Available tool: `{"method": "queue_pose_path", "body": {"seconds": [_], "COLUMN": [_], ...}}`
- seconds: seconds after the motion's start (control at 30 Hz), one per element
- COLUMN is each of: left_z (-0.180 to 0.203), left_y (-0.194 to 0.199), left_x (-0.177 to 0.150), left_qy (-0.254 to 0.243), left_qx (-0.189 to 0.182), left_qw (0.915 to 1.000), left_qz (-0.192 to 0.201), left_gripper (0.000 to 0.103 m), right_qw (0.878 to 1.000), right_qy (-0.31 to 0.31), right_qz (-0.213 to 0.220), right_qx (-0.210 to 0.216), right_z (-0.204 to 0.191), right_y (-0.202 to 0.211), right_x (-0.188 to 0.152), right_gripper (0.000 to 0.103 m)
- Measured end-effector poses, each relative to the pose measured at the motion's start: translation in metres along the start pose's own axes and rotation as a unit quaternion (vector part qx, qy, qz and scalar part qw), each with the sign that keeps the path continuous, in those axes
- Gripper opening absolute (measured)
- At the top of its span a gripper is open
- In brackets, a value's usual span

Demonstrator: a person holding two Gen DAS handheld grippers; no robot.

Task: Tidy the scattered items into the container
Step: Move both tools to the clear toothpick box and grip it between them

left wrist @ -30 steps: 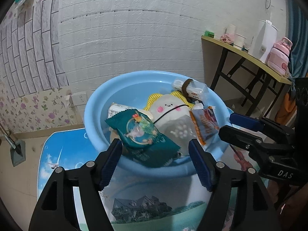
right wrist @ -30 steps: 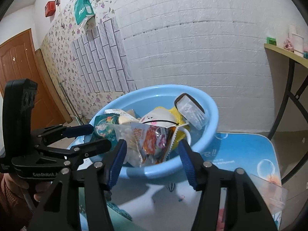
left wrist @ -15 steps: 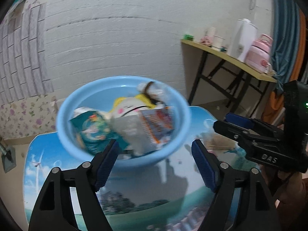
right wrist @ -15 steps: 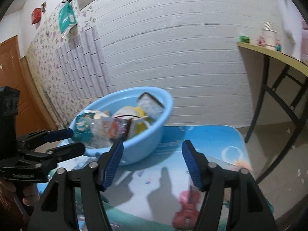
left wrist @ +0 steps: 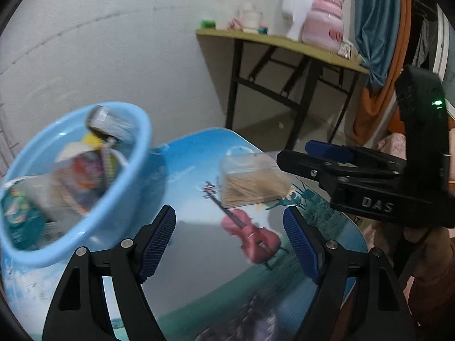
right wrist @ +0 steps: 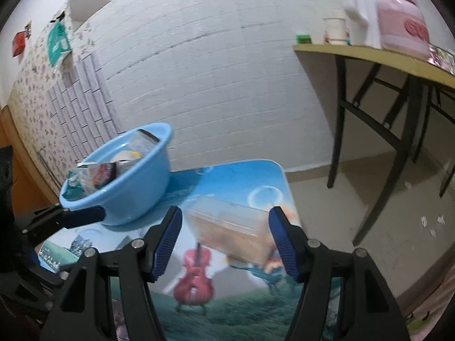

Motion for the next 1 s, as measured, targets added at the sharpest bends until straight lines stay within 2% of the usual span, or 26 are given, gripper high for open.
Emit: {"method": "queue_pose_path", "body": {"seconds": [0.13,0.37,0.43,0.63,0.83,0.9,1.0], "left_z": [0.006,0.011,0.01,0.015,0.033,0.038,0.037], "left_y": [-0.022,-0.054,-0.061,-0.076,-0.085,-0.083,-0.078], "left_x": [0.004,0.007,0.006,0.005,0.005,0.006,0.008], "left_qy": [0.0,-0.02,-0.024,-0.032,-0.062,-0.077,-0.079], "left_qx": [0.0,0.011,0.021,0.017,0.006,0.023,0.032], "left_qw": [0.9999,0.999,0.9985,0.9977,0.9961,0.9951,0.9951], "left_qz": [-0.013,-0.039,-0.044,-0.057,-0.062,-0.057,-0.05], "left_gripper": [0.087,0.087,0.087,0.087,0.088,0.088,0.088], "right_qw": [1.0,0.998,0.997,0.996,0.993,0.992,0.992], "right_qy": [-0.016,-0.046,-0.051,-0.047,-0.057,-0.056,-0.062], "right_qz": [-0.008,-0.045,-0.049,-0.058,-0.072,-0.077,-0.081], "right_qx": [-0.006,0.019,0.035,0.05,0.07,0.082,0.076], "right_z": [0.017,0.035,0.037,0.034,0.027,0.022,0.02], "right_y": [-0.003,-0.019,-0.022,-0.029,-0.036,-0.036,-0.036], "right_x": [-0.004,-0.02,-0.023,-0.028,-0.034,-0.035,-0.037], "right_gripper": [0.063,0.063,0.063,0.063,0.063,0.064,0.064]}}
Point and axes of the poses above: each gripper's, at about its wrist camera, not at the fingertips, and y roughly against the way its jaws point, z to its right, x to its top, the point moved 9 cm from there along -y, roughly the way its jaws point, and after that the axes turned 4 degrees about -y, right-handed, at the moved point
